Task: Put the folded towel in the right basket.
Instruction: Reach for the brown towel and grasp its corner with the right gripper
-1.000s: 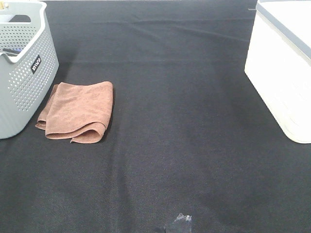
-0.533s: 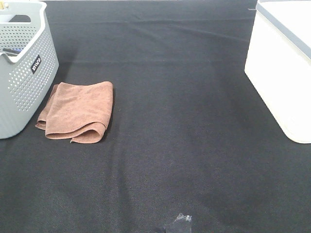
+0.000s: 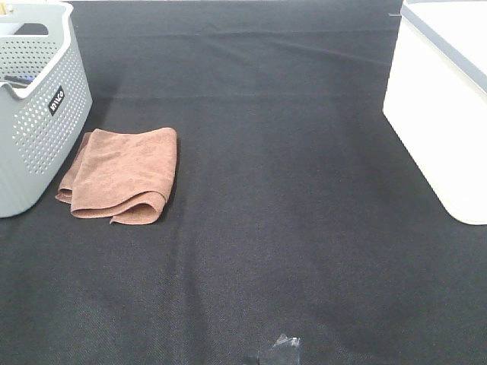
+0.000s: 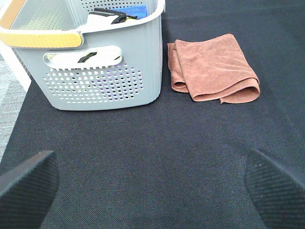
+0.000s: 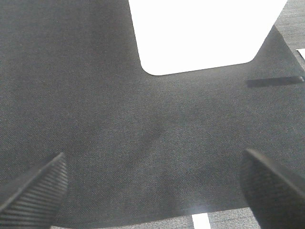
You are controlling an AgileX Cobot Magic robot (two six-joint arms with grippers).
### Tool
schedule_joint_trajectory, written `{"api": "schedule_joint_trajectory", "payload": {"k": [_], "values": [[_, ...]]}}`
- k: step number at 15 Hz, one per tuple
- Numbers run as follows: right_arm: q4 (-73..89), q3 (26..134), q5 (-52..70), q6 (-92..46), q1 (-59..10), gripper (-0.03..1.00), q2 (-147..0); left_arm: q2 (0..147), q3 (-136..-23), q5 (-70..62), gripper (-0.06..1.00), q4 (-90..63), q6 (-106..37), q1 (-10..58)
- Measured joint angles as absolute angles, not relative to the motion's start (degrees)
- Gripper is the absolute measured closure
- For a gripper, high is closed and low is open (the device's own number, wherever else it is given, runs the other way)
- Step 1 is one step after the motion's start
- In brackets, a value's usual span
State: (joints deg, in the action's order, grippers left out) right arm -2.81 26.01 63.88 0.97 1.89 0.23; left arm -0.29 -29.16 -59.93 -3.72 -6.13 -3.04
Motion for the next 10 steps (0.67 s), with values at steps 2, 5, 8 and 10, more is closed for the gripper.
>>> {"api": "schedule_joint_trajectory", "payload": {"k": [2,5,8,10], "values": [[-2.8,26.0,63.9,1.0,1.9,0.02,0.2,-0.3,-29.2,-59.9,-0.05,-3.7,-6.1,-3.0],[-2.8,26.0,63.9,1.0,1.9,0.02,0.2,-0.3,-29.2,-59.9,-0.05,-3.7,-6.1,-3.0],[-2.8,26.0,63.9,1.0,1.9,0.02,0.2,-0.3,-29.2,-59.9,-0.05,-3.7,-6.1,-3.0],[-3.6,26.0,63.9,1.0,1.9,0.02,-0.1,-0.3,-29.2,-59.9,-0.05,-3.7,-6.1,-3.0]]}}
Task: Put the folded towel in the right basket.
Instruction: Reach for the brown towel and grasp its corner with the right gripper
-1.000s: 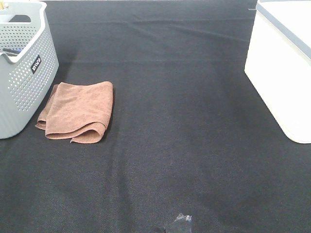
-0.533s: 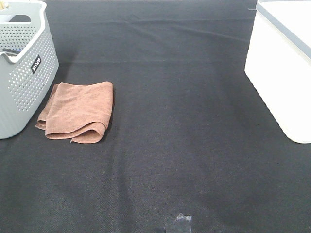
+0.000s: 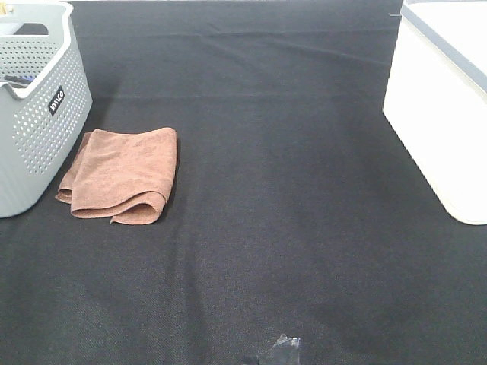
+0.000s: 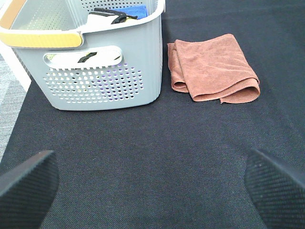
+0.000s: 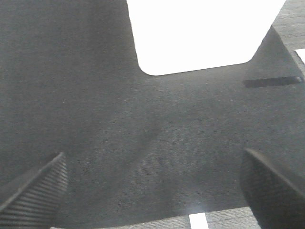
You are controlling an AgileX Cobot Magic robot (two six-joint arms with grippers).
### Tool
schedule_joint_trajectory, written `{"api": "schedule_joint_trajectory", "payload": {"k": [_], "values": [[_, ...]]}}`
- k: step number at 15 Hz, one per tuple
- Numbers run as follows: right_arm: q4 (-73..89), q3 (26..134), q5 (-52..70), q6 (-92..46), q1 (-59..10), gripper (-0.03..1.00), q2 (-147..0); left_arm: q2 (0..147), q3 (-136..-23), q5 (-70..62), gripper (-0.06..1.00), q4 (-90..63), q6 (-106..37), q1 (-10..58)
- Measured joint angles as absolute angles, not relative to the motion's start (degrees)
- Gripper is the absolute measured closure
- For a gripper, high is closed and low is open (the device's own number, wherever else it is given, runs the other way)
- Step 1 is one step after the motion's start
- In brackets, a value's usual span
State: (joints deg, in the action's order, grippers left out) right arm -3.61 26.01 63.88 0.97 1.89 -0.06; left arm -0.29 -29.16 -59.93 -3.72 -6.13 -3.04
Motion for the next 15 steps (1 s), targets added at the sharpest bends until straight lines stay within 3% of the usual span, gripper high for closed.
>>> {"api": "schedule_joint_trajectory", "payload": {"k": [10,14,15], "values": [[6.5,57.9,62.3,8.7,1.9,0.02,-58.6,-0.3,-29.2,-59.9,-0.05,-3.7,-6.1,-3.0],[27.7,62.8,54.8,-0.6,1.0,0.02,-72.9,-0.3,-29.2,-59.9,-0.05,-3.7,-6.1,-3.0],[35.1,63.0,48.8,-4.2,-3.0,0.02,-79.4,-0.3,-29.2,-59.9,-0.05,-3.7,-6.1,-3.0]]}}
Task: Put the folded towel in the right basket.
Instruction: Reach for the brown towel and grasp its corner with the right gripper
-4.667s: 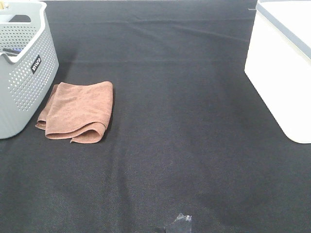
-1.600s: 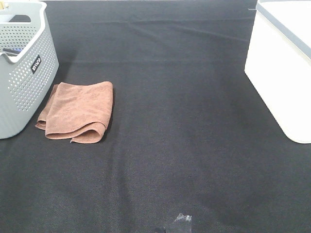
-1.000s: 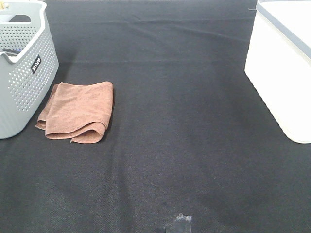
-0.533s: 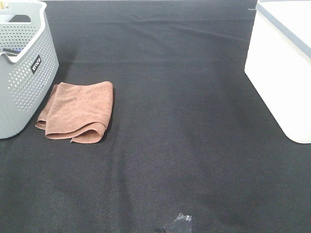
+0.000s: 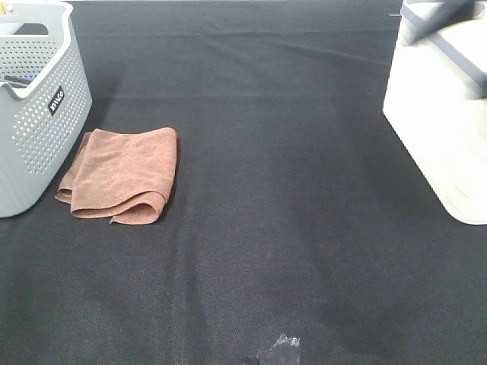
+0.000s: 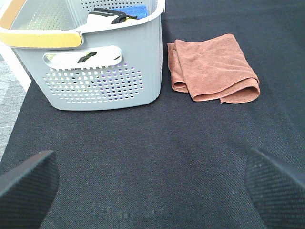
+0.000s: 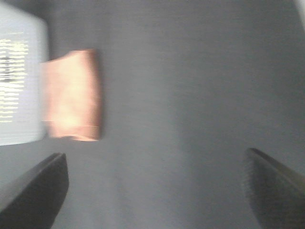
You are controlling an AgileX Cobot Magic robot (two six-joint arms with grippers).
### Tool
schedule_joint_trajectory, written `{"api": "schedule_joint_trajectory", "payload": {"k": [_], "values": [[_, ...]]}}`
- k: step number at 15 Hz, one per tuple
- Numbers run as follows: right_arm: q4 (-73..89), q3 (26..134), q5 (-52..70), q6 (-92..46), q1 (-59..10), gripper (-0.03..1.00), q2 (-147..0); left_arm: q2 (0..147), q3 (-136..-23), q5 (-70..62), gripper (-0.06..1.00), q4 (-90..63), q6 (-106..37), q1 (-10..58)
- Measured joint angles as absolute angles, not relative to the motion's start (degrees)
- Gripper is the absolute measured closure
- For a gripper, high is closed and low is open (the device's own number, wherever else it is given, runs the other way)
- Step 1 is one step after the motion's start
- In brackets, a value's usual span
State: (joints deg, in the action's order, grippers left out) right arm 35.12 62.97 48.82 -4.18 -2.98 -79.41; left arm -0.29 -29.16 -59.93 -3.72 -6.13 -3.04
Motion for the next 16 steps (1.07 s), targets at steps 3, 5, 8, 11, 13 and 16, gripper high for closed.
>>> {"api": "schedule_joint_trajectory", "payload": {"k": [3,5,8,11,13,16], "values": [[41.0,67.8,39.6,-6.6,-14.7,0.02,-95.1,-0.3,-29.2,-59.9,-0.05,-3.7,-6.1,-3.0],[42.7,75.3,39.1,-6.9,-19.5,0.02,-106.9,-0.3,-29.2,-59.9,-0.05,-3.7,-6.1,-3.0],[44.2,90.6,42.3,-7.5,-23.1,0.02,-122.2,-0.3,-29.2,-59.9,-0.05,-3.7,-6.1,-3.0],[46.8,103.5,46.8,-6.6,-24.2,0.02,-134.0,-0.3,-29.2,-59.9,-0.05,-3.7,-6.1,-3.0],[46.9,105.3,47.0,-6.2,-24.9,0.02,-135.9,-0.3,-29.2,-59.9,-0.05,-3.7,-6.1,-3.0],[47.5,110.9,47.2,-5.5,-27.3,0.02,-140.7,-0.3,-29.2,-59.9,-0.05,-3.7,-6.1,-3.0]]}}
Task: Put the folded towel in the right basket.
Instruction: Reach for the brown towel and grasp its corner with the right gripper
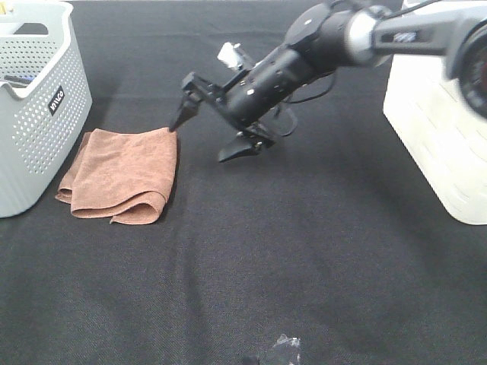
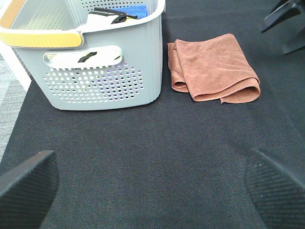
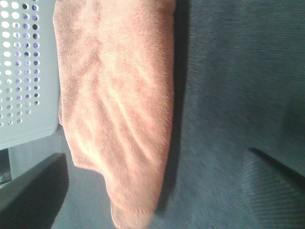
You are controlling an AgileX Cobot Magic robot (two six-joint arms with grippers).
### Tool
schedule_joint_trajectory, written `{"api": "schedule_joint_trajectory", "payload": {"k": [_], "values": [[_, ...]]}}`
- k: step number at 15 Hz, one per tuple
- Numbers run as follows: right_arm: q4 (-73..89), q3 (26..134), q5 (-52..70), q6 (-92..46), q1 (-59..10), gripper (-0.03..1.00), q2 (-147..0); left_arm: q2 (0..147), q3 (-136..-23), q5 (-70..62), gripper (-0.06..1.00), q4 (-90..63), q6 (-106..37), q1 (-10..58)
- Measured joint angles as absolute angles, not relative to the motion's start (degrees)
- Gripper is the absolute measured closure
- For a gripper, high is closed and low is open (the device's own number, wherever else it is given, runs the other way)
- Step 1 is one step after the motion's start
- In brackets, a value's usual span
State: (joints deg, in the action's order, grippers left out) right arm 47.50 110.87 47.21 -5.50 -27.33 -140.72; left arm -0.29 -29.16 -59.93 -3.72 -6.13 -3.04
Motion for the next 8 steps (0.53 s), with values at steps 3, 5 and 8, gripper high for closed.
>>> {"api": "schedule_joint_trajectory", "payload": {"k": [3,5,8], "values": [[48.5,112.2,47.2,-5.0,-27.3,0.03,-145.0,-0.3,-29.2,-59.9,-0.05,-3.7,-6.1,-3.0],[48.6,112.6,47.2,-4.9,-27.3,0.03,-145.4,-0.3,-29.2,-59.9,-0.05,-3.7,-6.1,-3.0],[48.7,112.8,45.8,-4.9,-29.0,0.03,-146.0,-0.3,-29.2,-59.9,-0.05,-3.7,-6.1,-3.0]]}}
